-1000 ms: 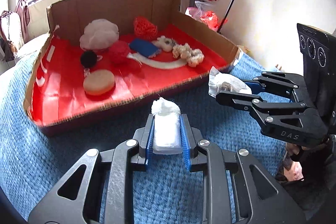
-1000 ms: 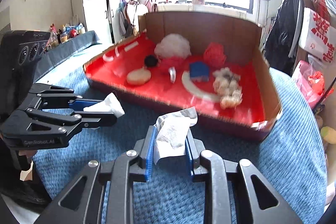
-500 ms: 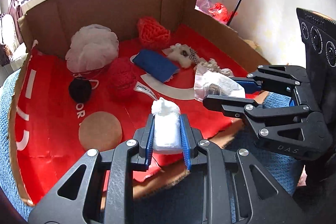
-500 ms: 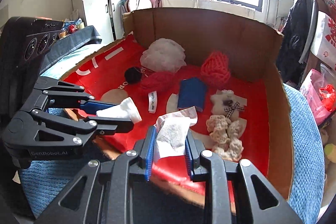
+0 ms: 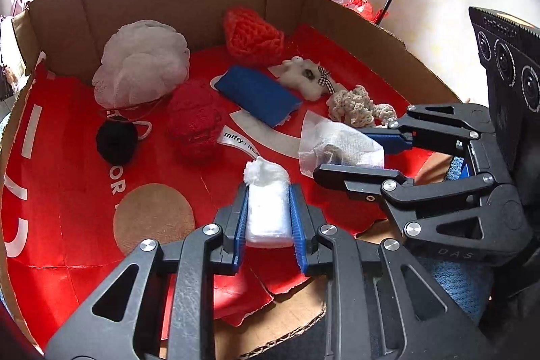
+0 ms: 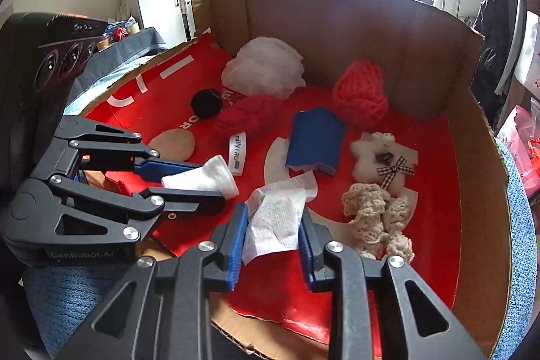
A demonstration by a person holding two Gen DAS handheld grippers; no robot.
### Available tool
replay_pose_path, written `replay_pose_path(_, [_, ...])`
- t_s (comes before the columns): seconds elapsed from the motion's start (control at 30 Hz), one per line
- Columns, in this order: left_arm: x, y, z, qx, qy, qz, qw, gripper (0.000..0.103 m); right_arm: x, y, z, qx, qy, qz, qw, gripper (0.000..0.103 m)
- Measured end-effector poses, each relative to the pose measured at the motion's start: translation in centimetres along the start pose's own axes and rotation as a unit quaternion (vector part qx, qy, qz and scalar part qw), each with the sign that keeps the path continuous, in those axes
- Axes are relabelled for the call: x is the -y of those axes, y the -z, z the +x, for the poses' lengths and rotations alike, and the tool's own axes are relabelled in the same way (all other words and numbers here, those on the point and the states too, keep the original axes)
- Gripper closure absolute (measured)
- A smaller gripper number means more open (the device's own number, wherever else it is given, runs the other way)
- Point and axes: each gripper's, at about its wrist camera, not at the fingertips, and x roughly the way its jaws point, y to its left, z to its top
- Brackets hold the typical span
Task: Organize soft objects
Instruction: 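Carry both white items into the box and open both tools to release them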
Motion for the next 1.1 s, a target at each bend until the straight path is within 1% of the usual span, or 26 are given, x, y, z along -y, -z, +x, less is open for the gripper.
replay_pose_path(0.23, [0.2,0.0,0.1,0.005,-0.002,0.007,1.0,0.081,0.2,0.1,0.1,-0.001,-0.006,0.006,1.0,0.07])
replay_pose_path(0.37, [0.2,0.1,0.1,0.006,-0.001,0.008,0.9999,0.081,0.5,0.2,0.2,-0.001,-0.01,0.013,1.0,0.065])
replay_pose_path(0.7, [0.2,0.1,0.0,0.008,0.0,0.01,0.9999,0.081,0.9,0.2,0.1,0.0,-0.013,0.021,1.0,0.062])
replay_pose_path(0.8, [0.3,0.1,0.0,0.008,0.0,0.011,0.9999,0.081,1.1,0.3,-0.2,0.005,-0.012,0.024,1.0,0.058])
replay_pose_path(1.1, [0.5,0.3,-0.3,0.013,-0.012,0.011,0.9998,0.08,1.0,0.2,-1.9,0.02,-0.003,0.032,0.999,0.056])
